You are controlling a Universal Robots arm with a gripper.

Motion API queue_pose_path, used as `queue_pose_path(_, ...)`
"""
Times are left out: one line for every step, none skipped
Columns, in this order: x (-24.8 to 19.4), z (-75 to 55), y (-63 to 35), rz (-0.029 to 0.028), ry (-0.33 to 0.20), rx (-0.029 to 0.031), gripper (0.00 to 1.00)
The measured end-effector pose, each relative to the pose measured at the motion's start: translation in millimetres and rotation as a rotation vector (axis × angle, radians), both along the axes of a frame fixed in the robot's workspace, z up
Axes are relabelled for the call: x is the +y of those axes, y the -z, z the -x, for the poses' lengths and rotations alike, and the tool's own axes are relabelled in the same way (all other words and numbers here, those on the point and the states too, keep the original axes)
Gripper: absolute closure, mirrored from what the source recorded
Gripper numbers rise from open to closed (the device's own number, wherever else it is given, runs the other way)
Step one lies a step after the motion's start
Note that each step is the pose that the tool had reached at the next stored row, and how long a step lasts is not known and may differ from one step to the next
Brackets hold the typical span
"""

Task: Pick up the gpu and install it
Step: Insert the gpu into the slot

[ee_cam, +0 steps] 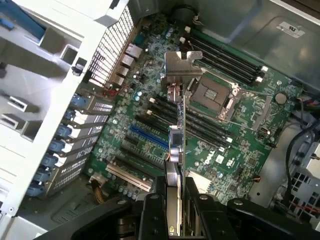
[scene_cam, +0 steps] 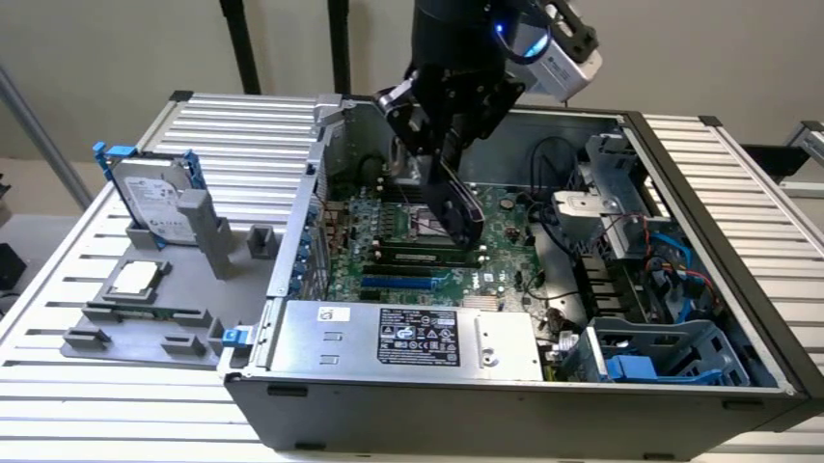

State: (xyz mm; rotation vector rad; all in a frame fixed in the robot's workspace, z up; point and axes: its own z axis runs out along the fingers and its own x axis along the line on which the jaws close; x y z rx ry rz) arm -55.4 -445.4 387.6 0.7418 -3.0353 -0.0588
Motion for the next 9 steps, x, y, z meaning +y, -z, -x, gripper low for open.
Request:
queue_pose_path(0.0,0.0,0.4,0.0,-0.019,-0.0015,1.0)
queue_pose_path(0.0,0.0,0.7,0.0,-0.037,-0.0029,1.0)
queue_pose_path(0.0,0.0,1.0,-0.0001,-0.055,-0.0043,1.0)
queue_pose_path(0.0,0.0,1.4,-0.0001,-0.073,-0.0057,1.0)
queue_pose_path(0.0,0.0,1.6,0.0,-0.091,-0.007,1.0)
queue_pose_path(0.0,0.0,2.0,0.0,-0.111,-0.0086,1.0)
queue_pose_path(0.0,0.0,2.3,-0.0001,-0.129,-0.0099,1.0)
queue_pose_path(0.0,0.0,2.6,0.0,-0.147,-0.0112,1.0)
queue_pose_path(0.0,0.0,2.9,0.0,-0.164,-0.0125,1.0)
